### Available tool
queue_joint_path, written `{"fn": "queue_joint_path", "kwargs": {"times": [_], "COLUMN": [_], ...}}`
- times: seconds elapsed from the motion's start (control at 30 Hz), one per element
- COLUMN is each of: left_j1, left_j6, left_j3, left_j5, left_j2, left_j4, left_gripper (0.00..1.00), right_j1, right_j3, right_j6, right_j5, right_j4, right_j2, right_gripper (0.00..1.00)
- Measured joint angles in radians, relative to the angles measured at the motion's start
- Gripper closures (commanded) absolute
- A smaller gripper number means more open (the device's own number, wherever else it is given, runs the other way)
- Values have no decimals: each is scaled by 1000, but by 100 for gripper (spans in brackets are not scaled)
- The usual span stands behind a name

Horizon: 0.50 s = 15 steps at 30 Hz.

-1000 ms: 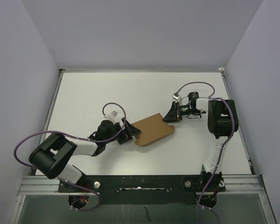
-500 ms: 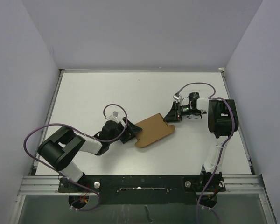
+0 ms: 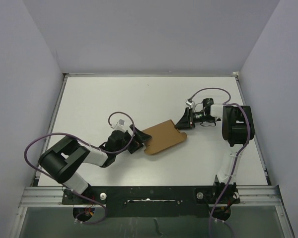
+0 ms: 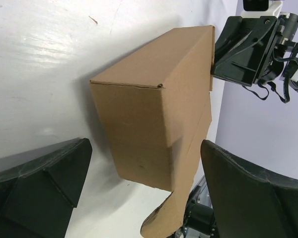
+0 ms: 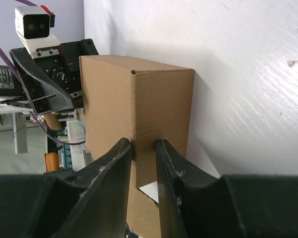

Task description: Fold the paper box

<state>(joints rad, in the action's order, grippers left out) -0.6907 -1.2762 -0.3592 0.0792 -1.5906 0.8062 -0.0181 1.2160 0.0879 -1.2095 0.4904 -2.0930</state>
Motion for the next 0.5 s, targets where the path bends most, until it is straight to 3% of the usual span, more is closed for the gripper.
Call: {"fn": "queue_joint_path", "kwargs": {"times": [0.2, 0.5], "left_j1": [-17, -35], "left_j6": [-3, -45], "left_j3": [-9, -40], "left_j5": [0, -34], "left_j2": [-13, -115], "left_j4": [23, 115], "left_gripper": [11, 41], "right_j1": [0, 6], "right_j3": [0, 2], "right_j6": [0, 3], "right_j5": [-8, -23], "right_j4": [0, 1], "right_j2": [-7, -15], "right_gripper": [76, 75]}}
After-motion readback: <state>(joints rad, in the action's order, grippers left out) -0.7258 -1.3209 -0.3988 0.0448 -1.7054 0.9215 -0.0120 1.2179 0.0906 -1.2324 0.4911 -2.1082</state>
